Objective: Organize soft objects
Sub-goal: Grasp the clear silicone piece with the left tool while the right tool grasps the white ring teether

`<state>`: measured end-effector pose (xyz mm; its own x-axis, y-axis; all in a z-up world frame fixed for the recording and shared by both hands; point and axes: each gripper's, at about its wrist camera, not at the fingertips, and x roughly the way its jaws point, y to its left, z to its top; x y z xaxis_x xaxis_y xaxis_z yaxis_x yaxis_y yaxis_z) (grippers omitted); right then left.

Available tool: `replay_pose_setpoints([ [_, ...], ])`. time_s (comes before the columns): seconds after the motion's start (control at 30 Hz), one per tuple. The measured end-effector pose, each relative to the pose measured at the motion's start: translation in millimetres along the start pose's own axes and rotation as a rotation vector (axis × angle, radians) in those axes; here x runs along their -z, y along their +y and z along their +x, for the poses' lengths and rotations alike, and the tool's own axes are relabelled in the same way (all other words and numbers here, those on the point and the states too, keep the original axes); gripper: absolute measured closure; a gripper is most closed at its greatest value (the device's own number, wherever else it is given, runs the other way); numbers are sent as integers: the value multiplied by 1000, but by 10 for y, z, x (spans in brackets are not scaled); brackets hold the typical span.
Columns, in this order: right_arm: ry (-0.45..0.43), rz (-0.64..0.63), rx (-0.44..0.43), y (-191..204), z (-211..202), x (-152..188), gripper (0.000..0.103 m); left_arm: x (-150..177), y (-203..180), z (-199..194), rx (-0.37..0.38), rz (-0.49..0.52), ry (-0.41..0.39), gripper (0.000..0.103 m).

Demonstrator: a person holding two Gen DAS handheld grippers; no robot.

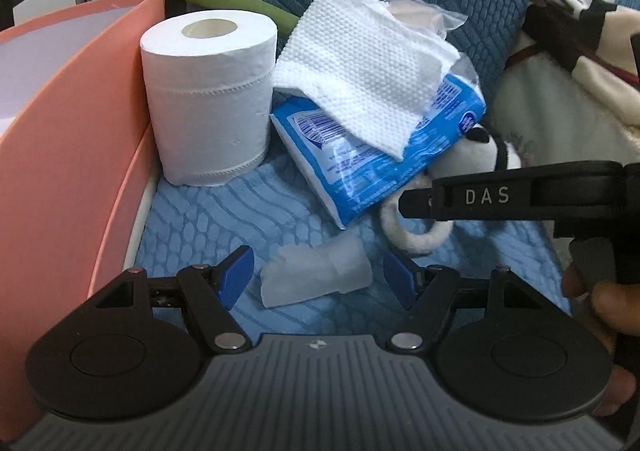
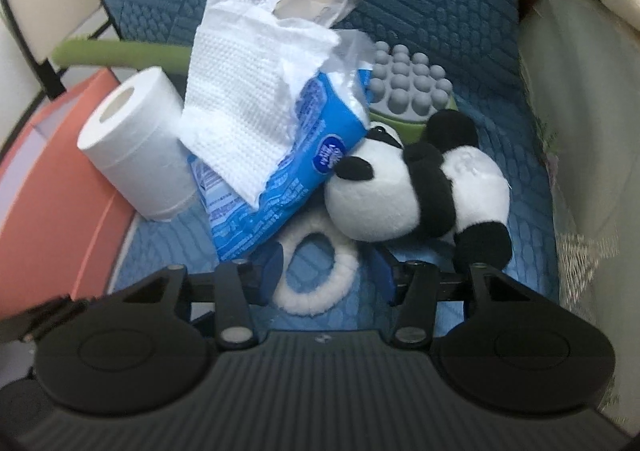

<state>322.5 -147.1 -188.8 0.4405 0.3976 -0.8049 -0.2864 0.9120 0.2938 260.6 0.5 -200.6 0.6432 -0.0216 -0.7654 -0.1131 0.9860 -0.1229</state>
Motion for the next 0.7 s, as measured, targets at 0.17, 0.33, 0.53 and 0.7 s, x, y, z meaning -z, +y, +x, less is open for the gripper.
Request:
replay_pose_setpoints([
  [0.17,23,-18,14,16,104,-18,56,25,-26,87,-1,22,8,27],
  [0.33,26,-43,33,49,134,-42,73,64,-103,131,-41,63,3,33],
  [0.53,39,-37,47,57,163,-66,90,54,-146,124,-54,115,30,44],
  [0.7,48,-25,23,38,136,-56,91,31,-119,76,-54,98,55,64],
])
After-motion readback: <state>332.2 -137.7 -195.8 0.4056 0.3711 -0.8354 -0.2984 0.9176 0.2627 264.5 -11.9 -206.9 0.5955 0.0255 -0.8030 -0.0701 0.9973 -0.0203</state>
